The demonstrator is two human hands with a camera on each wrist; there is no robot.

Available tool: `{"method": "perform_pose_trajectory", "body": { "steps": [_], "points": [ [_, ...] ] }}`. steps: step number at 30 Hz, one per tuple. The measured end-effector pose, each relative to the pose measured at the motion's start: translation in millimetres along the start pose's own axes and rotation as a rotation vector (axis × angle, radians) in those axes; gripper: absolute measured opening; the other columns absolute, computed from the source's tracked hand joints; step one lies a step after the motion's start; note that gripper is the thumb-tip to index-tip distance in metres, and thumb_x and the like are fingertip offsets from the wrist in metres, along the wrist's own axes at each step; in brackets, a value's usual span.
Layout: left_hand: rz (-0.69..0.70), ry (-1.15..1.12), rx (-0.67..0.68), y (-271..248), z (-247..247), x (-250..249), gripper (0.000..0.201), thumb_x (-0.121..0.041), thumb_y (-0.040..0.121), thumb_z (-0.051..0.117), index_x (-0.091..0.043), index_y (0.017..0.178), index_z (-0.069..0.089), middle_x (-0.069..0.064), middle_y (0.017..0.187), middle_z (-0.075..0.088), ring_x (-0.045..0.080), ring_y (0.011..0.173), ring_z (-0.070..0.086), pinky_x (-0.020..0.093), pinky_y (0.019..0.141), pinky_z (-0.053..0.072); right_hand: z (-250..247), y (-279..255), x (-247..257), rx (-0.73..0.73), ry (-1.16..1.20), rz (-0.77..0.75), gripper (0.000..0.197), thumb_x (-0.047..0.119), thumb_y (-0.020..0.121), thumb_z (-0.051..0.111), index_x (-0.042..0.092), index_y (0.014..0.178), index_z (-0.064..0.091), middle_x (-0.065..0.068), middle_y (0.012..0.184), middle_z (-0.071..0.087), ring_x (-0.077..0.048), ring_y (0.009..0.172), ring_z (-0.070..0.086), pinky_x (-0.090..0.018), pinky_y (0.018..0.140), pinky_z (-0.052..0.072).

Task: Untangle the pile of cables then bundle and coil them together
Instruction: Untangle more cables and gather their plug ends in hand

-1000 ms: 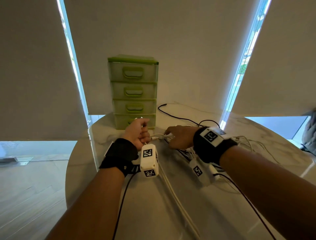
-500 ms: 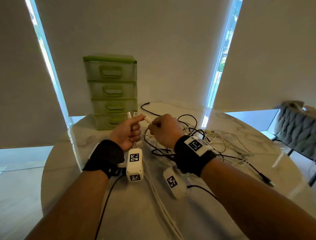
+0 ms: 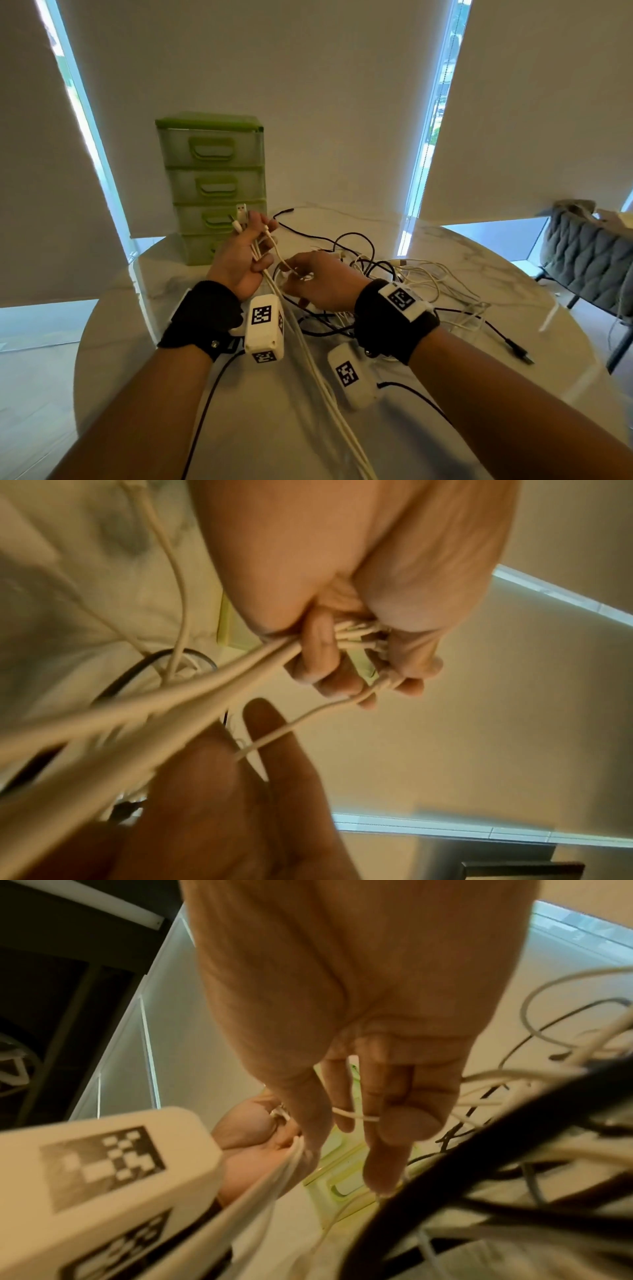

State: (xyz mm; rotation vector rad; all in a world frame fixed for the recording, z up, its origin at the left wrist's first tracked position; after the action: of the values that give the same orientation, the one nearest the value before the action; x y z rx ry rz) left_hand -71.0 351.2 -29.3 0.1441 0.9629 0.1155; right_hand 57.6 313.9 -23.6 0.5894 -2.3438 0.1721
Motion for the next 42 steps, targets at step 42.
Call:
{"method": "perform_pose_trajectory", "body": {
  "steps": [42],
  "points": [
    [0.011,0.043,-0.061,2.8,-8.9,4.9,0.024,-0.019,0.1,0.047,-0.014,0.078,0.056,0.0,0.073,0.058,0.002,0.038,0.028,0.014,0.031,0.018,-173.2,0.0,-71.4,-0.539,0.547,0.048,0.012,0.023,0.095,0.058,0.012,0.099,0.061,-0.009,0.1,0.071,-0.023,0.098,0.067,-0.034,0.078,0.053]
  ]
}}
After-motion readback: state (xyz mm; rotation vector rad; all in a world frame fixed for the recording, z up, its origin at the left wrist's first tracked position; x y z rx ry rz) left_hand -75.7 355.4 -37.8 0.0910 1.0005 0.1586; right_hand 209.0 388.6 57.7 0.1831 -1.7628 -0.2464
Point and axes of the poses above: each hand's wrist, its own y-axis towards the middle knuckle, its own z-axis out of the palm, x = y × z, the point moved 6 cm from there along y, towards the middle knuckle
